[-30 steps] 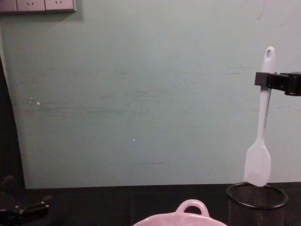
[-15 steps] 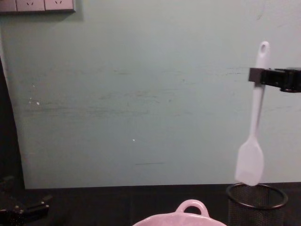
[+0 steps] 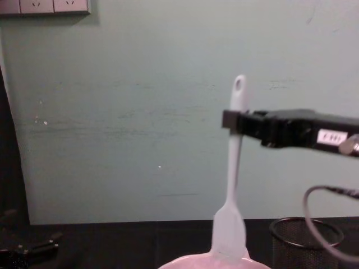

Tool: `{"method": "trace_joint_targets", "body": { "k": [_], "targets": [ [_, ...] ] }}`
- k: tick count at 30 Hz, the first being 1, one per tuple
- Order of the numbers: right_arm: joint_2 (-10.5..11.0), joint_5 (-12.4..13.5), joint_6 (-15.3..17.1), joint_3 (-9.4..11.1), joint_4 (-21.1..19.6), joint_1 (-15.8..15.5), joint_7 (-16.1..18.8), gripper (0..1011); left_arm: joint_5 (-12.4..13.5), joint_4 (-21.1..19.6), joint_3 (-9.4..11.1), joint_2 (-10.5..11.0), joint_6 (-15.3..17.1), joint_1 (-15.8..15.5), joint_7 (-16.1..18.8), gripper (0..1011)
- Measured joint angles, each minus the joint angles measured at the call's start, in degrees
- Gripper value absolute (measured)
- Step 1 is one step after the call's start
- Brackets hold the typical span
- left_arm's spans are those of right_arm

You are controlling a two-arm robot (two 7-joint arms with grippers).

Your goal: Use the one hand to pick up the spoon and stir the clear water in the bowl.

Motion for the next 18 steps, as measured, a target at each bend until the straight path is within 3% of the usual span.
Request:
{"method": "trace_joint_targets", "body": {
  "k": [7, 18],
  "targets": [
    [-1.65, -1.85, -2.54, -2.84, 3.37, -0.57, 3.07, 112, 0.0, 0.0, 0.0, 0.0, 0.0, 0.0, 0.0, 1005],
    [-4.14, -3.3, -4.25, -4.85, 8.15, -0.28, 5.08, 112, 0.0, 0.0, 0.0, 0.0, 0.0, 0.0, 0.0, 1005]
  ]
}}
